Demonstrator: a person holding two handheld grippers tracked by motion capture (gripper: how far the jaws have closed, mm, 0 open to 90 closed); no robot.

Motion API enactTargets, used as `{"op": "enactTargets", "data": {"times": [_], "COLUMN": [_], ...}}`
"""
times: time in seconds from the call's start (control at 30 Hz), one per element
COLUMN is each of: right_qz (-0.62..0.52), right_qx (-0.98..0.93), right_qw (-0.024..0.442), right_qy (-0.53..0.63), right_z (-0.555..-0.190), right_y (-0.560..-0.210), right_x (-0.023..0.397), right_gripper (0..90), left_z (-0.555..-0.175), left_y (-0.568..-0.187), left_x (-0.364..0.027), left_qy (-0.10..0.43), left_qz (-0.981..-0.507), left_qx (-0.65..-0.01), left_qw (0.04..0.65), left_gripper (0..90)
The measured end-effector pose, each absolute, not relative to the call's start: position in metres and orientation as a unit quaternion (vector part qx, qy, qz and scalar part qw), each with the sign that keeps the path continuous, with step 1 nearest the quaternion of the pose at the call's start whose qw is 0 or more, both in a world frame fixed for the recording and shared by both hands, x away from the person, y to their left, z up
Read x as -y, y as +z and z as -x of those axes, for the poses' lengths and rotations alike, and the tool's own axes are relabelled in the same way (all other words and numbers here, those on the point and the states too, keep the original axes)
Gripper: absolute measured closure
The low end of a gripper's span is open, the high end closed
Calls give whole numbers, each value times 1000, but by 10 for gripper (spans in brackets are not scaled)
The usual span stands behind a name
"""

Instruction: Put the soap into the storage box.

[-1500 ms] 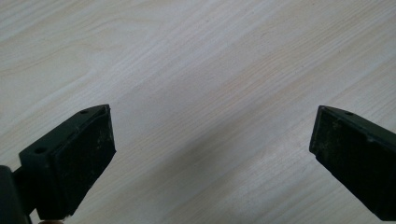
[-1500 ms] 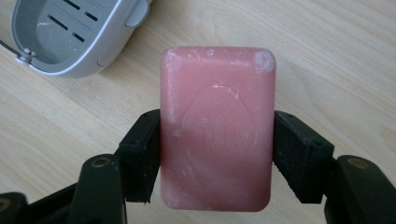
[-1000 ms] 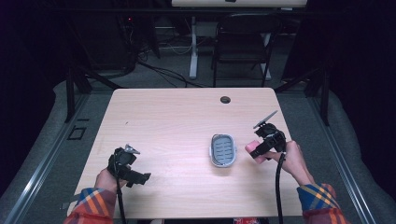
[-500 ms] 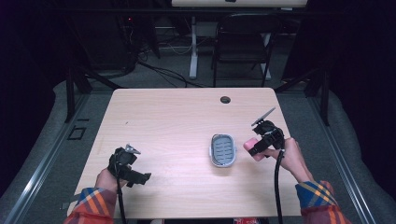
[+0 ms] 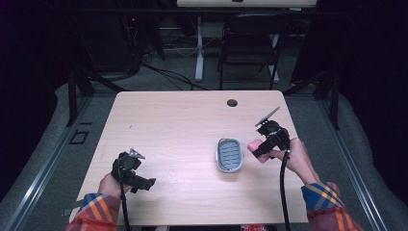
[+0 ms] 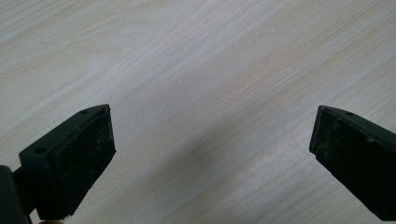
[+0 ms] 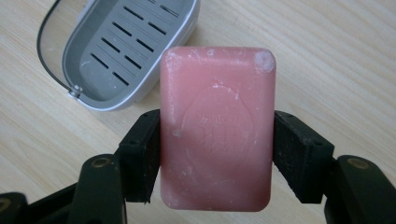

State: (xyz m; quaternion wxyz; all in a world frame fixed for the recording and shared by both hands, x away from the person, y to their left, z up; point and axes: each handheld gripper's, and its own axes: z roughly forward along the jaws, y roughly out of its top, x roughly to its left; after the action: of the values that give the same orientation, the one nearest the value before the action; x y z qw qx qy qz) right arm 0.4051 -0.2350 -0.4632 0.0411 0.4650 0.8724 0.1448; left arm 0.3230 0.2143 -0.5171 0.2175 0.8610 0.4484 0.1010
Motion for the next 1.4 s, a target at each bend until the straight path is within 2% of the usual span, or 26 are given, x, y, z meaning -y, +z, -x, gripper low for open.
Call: {"op": "enactTargets", "data": {"times": [0.57,1.4], "right_qz": [-448,-444], "right_qx": [-881,-883], "right_qw": [40,35], "right_qy": [147,148], "right_z": [-413,-417], "right_y": [-452,-449], "right_x": [211,199], "right_gripper": [372,371], "left_z": [-323,-324], "left_y": [-518,-517], "left_x": [-214,-211], "left_qy": [98,97], "left_qz": [-862,-865], "left_qx": [-447,-441], "left_qw": [219,218], "left_gripper": [2,2]}}
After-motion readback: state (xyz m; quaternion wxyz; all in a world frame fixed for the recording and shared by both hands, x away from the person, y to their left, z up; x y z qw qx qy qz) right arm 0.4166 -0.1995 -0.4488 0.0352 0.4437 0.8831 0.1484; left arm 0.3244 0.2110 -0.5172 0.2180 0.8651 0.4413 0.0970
